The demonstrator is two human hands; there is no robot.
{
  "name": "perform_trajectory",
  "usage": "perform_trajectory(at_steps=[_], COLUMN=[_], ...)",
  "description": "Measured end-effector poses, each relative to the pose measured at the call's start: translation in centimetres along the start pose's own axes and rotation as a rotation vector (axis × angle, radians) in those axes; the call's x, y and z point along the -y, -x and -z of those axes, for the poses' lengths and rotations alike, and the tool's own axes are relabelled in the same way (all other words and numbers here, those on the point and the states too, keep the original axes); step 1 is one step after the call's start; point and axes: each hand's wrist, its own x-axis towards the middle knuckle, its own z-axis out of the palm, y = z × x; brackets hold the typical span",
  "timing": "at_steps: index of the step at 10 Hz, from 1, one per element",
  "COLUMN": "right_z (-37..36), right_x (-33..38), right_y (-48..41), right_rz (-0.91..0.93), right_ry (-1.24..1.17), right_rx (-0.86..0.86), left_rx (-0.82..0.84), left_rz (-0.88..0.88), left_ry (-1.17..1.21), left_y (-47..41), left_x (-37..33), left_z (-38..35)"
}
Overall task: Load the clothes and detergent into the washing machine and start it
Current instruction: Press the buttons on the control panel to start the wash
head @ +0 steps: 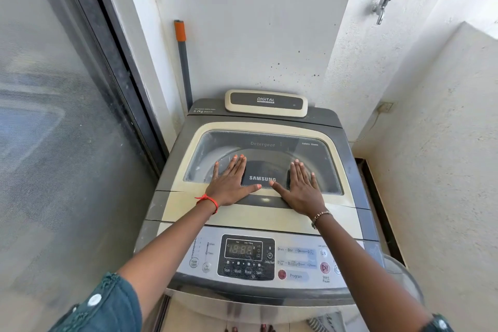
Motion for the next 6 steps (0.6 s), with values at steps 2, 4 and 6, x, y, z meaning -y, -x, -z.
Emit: perform_trajectory(at_steps=[2, 4, 6], right_z=[-0.08, -0.03, 0.3], right_x=[-0.01, 0.0, 0.31], right_y=[0.06, 0.15, -0.65], right_rz=[0.009, 0.041, 0.095], right_ry=[0.004, 0.037, 0.027], right_rx=[-0.01, -0.003, -0.052], left_rx=[-0.01, -0.039, -0.143], left_rz=[0.002, -0.009, 0.041], left_ry=[-0.002, -0.021, 0.03], left_y=[0.03, 0.04, -0.53], left_x=[-0.05, -0.07, -0.36], left_z=[-0.04, -0.3, -0.45])
